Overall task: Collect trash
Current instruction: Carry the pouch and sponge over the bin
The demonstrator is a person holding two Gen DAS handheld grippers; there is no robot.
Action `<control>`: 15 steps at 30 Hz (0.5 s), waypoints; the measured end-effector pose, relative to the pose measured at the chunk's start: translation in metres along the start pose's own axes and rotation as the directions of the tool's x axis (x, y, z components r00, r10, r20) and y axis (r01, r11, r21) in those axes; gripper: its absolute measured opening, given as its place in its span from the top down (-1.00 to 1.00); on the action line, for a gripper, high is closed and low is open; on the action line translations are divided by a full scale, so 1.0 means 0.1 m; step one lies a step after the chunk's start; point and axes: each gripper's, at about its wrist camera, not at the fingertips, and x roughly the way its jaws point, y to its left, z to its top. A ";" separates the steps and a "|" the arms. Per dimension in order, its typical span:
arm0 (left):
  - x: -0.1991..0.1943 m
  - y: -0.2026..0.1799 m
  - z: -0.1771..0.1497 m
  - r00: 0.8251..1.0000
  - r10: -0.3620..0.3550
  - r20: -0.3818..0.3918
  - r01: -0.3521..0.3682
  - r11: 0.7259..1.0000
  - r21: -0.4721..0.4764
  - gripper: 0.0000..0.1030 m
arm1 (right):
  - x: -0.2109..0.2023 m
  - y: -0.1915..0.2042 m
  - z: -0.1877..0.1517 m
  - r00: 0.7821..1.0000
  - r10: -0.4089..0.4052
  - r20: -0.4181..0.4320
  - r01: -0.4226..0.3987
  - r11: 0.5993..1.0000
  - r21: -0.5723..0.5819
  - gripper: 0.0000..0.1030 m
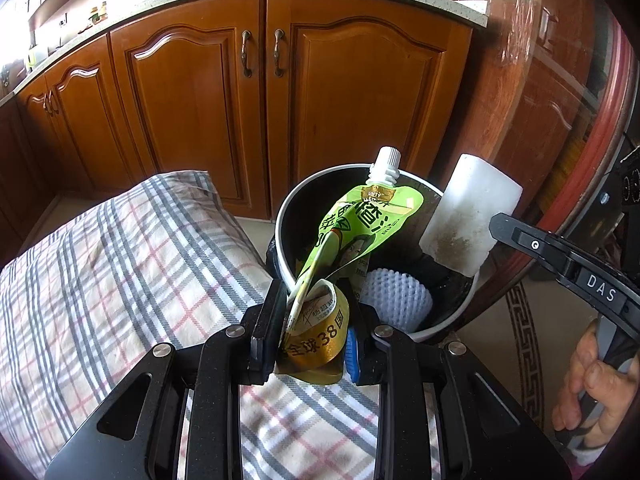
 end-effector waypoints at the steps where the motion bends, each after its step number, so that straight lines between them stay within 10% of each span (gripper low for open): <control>1: 0.01 0.00 0.00 1.000 0.001 -0.001 -0.001 1.000 0.002 0.53 | 0.01 0.00 0.00 1.000 -0.001 0.000 0.001 1.000 -0.002 0.74; 15: 0.12 -0.10 0.12 1.000 0.013 -0.021 -0.012 0.999 0.031 0.53 | 0.09 -0.04 0.05 1.000 -0.015 -0.020 0.015 1.000 -0.019 0.74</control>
